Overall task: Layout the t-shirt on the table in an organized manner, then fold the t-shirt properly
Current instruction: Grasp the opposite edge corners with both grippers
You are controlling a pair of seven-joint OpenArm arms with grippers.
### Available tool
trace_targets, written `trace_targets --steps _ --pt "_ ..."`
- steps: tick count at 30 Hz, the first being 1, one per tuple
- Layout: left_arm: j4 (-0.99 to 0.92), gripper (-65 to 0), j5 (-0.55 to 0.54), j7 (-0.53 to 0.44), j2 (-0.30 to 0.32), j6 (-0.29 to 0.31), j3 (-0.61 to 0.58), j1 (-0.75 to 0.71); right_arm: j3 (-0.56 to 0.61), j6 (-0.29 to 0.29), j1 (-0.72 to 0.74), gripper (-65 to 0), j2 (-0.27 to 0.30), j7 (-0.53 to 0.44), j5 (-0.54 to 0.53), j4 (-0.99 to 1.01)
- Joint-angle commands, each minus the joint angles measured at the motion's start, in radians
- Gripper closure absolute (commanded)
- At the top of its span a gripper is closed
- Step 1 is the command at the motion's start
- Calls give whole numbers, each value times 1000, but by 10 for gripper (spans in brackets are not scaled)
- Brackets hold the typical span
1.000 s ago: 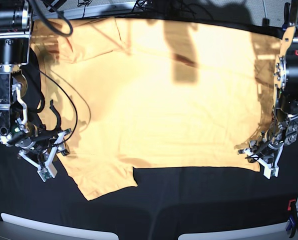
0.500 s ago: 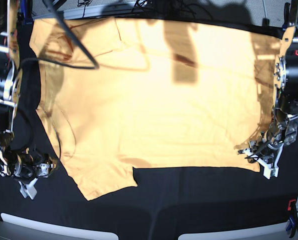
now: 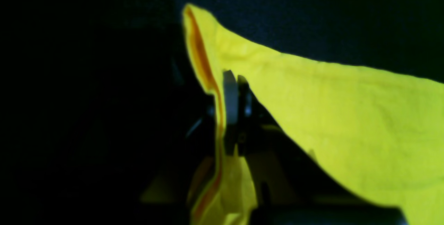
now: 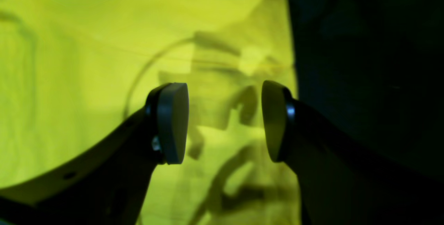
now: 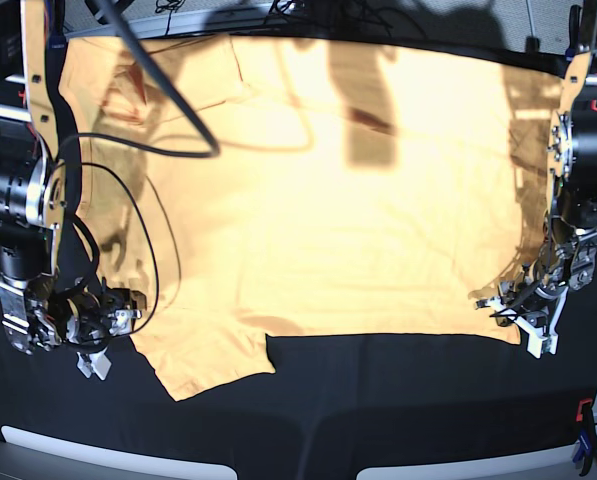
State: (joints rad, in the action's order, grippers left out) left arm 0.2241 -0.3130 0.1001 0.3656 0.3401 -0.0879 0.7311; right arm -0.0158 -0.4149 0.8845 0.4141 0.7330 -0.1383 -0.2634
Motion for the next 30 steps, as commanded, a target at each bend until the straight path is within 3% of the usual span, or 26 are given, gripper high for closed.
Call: trace_targets --steps 1,21,27,30 --pt "11 0 -2 -19 12 -4 2 31 -3 5 40 -325 12 -1 3 -15" --pt "11 0 -2 -19 12 -4 2 31 -3 11 -24 -322 43 -73 30 -15" --pt "11 0 -2 -21 11 -4 2 31 -3 -38 -41 -180 41 -83 30 -15" --pt "11 0 -2 -23 11 -4 2 31 -3 -69 -40 -63 40 -107 31 -15"
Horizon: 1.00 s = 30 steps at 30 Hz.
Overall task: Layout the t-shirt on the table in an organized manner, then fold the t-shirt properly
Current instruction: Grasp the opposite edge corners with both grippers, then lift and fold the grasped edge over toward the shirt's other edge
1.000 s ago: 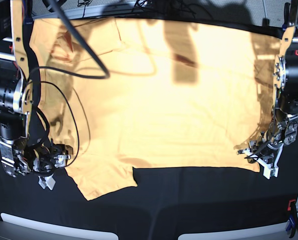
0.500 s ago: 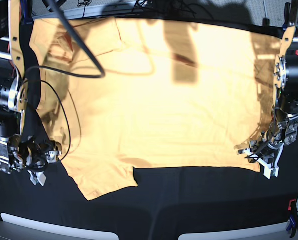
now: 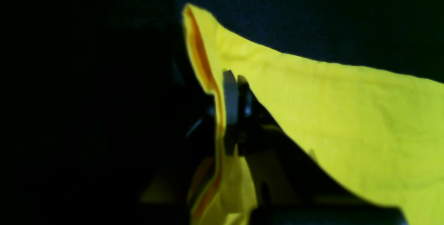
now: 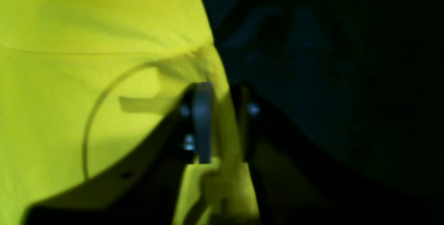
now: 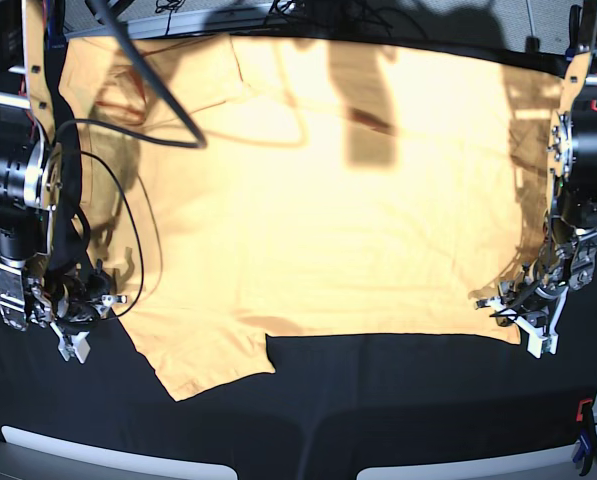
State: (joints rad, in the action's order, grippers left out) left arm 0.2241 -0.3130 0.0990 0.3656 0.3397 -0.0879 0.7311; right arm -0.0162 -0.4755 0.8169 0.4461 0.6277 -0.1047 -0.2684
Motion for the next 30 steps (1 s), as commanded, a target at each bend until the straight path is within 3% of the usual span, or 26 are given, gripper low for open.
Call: trace_targets --steps 1,2,8,10,12,13,19,21,23,30 --pt "11 0 -2 -22 11 -3 2 31 -3 -13 27 -27 8 -13 -3 -10" --pt "11 0 -2 -22 12 -3 2 31 -3 -19 27 0 8 -23 -2 -10" --pt "13 0 -2 -20 12 -3 2 31 -3 -20 19 0 8 -48 1 -39" --pt "20 0 -2 -10 12 1 2 29 -3 -64 5 0 12 -48 0 -79" --pt "37 0 -3 16 15 18 2 23 -3 -147 -24 0 20 -48 0 -142" --pt "56 0 -5 28 17 29 2 16 -3 -153 -45 0 26 -45 -3 -179" --pt "314 0 -63 98 33 33 3 -109 -3 -153 -208 0 78 -19 -89 -438" --pt "423 0 -62 115 41 -12 17 -167 -3 -153 -261 0 95 -5 -117 -518" --pt "523 0 -62 118 49 -53 50 -224 -3 -153 -311 0 109 6 -116 -590" --pt "767 0 -63 187 53 -48 202 -390 -5 -141 -491 0 174 27 -208 -798"
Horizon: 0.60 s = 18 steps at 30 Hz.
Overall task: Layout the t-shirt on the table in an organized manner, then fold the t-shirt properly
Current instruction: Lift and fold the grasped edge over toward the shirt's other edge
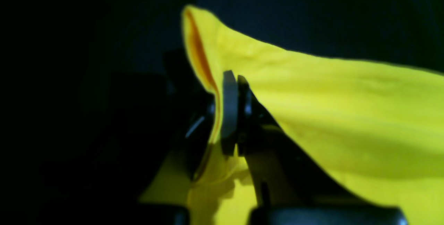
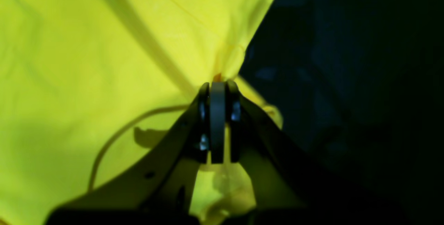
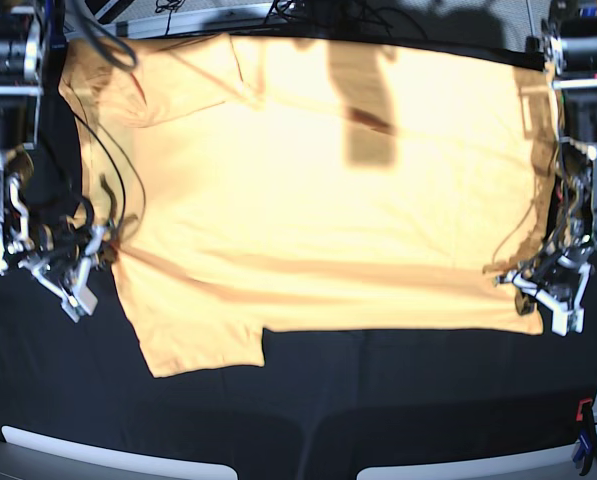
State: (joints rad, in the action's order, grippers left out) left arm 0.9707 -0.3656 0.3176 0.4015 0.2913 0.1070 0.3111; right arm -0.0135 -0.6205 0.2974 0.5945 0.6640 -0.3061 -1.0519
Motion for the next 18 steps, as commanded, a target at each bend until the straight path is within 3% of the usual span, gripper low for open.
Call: trace_targets --steps 1,5,11,13,18 --pt "50 0 -11 -20 18 0 24 9 -9 7 3 0 37 -5 -24 -41" --pt "166 0 -10 13 18 7 76 -82 -47 19 -101 0 68 1 -45 -148" --pt "310 0 -46 29 36 12 96 -223 -241 16 -259 0 67 33 -82 -320" --pt "343 0 -60 39 45 12 96 -263 -298 -10 -312 0 67 48 -96 -374" --pt "423 0 -55 87 54 12 97 -344 -395 -20 -456 0 67 59 -100 -490"
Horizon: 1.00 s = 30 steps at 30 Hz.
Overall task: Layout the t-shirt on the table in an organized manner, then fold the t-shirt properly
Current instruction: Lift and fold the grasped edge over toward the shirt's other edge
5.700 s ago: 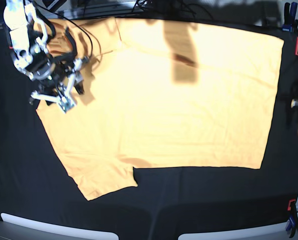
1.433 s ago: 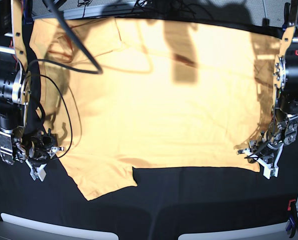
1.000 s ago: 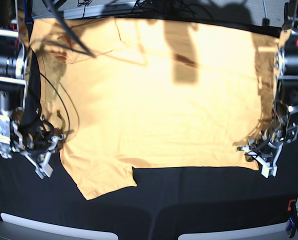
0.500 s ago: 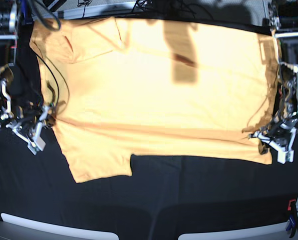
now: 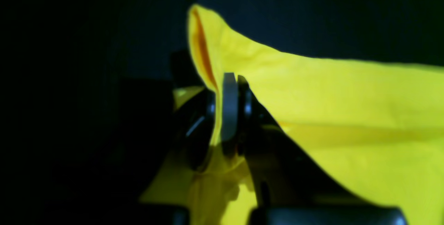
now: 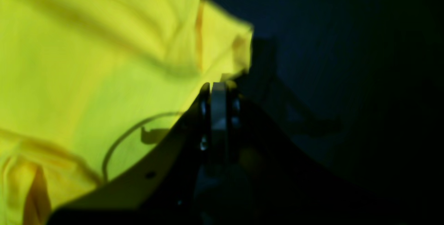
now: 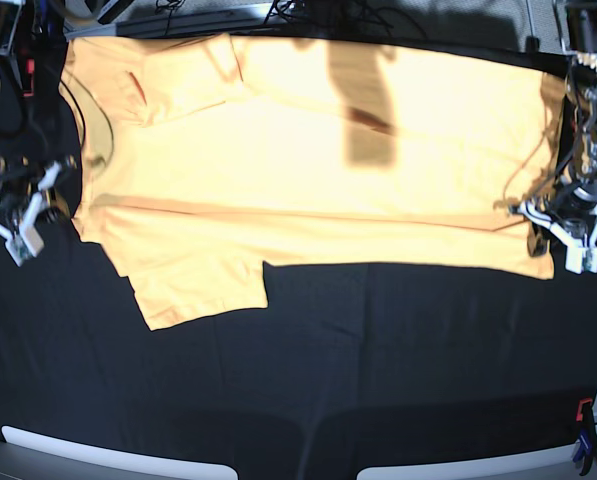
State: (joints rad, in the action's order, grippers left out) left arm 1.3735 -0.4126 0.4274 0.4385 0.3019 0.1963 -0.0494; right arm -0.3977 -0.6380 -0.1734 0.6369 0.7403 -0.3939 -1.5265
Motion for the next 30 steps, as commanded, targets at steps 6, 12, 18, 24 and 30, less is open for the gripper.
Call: trace_targets --steps 6,12,18,24,30 --pt "95 0 -8 -25 40 1 7 -77 -139 -3 -156 0 8 -16 -96 -122" --pt "96 0 -21 -62 41 1 7 -80 -178 3 -164 -50 6 -18 -201 -129" --pt "96 0 -34 -61 41 1 7 -80 -67 71 -15 -295 6 65 -244 -90" --pt "96 0 -34 -62 41 1 7 -80 104 142 200 -295 6 223 -246 31" --pt "96 0 -34 -62 41 1 7 -80 264 153 381 -295 5 299 -246 266"
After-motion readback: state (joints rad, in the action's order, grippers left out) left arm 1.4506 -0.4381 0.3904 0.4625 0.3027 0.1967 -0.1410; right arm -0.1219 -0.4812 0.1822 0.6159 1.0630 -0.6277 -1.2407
